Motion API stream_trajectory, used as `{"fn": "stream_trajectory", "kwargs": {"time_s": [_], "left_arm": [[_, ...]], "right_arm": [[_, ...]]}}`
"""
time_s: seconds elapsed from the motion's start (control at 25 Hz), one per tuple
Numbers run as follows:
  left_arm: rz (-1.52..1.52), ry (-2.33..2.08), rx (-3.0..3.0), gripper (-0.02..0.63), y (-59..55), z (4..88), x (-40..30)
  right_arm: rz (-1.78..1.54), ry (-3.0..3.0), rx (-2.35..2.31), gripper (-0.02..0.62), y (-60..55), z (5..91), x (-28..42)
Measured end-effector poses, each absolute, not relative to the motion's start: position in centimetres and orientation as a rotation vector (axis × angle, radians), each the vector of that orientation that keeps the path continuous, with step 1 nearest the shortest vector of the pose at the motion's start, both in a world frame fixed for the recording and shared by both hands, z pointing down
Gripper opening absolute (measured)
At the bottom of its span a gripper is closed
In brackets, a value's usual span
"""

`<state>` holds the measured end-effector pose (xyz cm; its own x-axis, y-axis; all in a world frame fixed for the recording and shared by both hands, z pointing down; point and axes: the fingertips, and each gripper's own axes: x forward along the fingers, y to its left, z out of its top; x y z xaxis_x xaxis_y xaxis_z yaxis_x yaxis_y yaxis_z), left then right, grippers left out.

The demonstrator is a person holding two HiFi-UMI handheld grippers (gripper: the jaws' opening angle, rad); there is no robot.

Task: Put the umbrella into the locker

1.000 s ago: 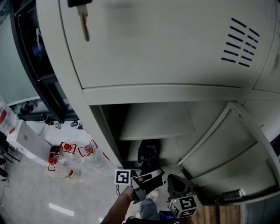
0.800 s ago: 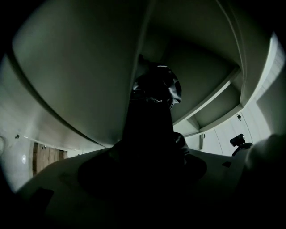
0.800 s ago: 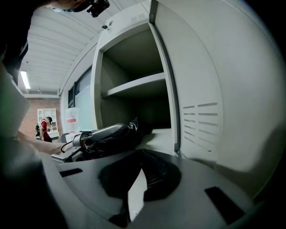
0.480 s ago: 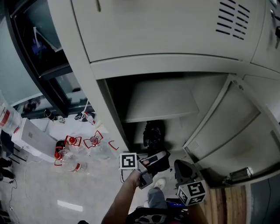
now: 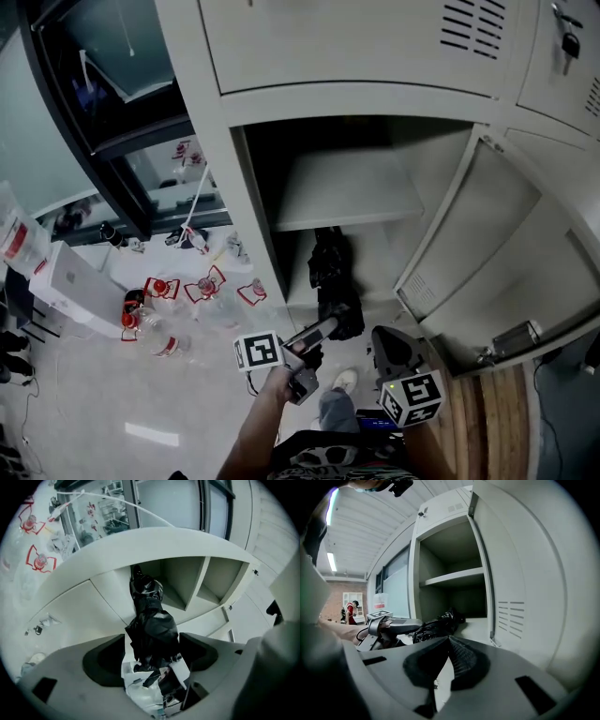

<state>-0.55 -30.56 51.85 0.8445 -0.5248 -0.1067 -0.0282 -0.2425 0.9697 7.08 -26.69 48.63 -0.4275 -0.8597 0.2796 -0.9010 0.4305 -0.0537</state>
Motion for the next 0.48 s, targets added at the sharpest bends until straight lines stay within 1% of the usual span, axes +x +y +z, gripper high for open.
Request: {"fn": "stream_trajectory", "kwargs": {"time_s": [0.12, 0.16, 0.2, 0.28, 0.32, 0.36, 0.4, 0.48], "left_arm": [[-0.428, -0.538, 1.828, 0.351, -29.5, 52.7, -2.0], [-0.413, -0.589, 1.859, 0.331, -29.3, 52.8, -2.6], [-0.411, -0.642, 1.894, 0.302, -29.1, 52.6, -3.2], [-0.400, -0.771, 1.980, 0.198, -28.9, 51.9, -4.3], [-0.372, -0.840, 2.028, 0.122, -28.7, 51.6, -4.7], [-0.336, -0.899, 2.074, 0.067, -28.5, 51.4, -5.0], [-0.304, -0.941, 2.113, 0.046, -28.2, 51.1, -5.1], [-0.267, -0.979, 2.172, 0.032, -27.6, 50.5, -5.1]], "right_arm": [[0.273, -2.483, 1.538, 0.000, -26.0, 48.3, 6.6], [0.266, -2.486, 1.538, 0.000, -25.7, 48.2, 6.4], [0.257, -2.490, 1.538, 0.000, -25.5, 48.0, 6.3], [0.237, -2.496, 1.539, 0.000, -25.0, 47.7, 6.0], [0.227, -2.497, 1.540, 0.000, -24.7, 47.5, 5.9], [0.218, -2.498, 1.541, 0.000, -24.4, 47.4, 5.8], [0.212, -2.498, 1.543, 0.000, -24.2, 47.3, 5.8], [0.201, -2.499, 1.549, 0.000, -23.7, 47.1, 5.8]]}}
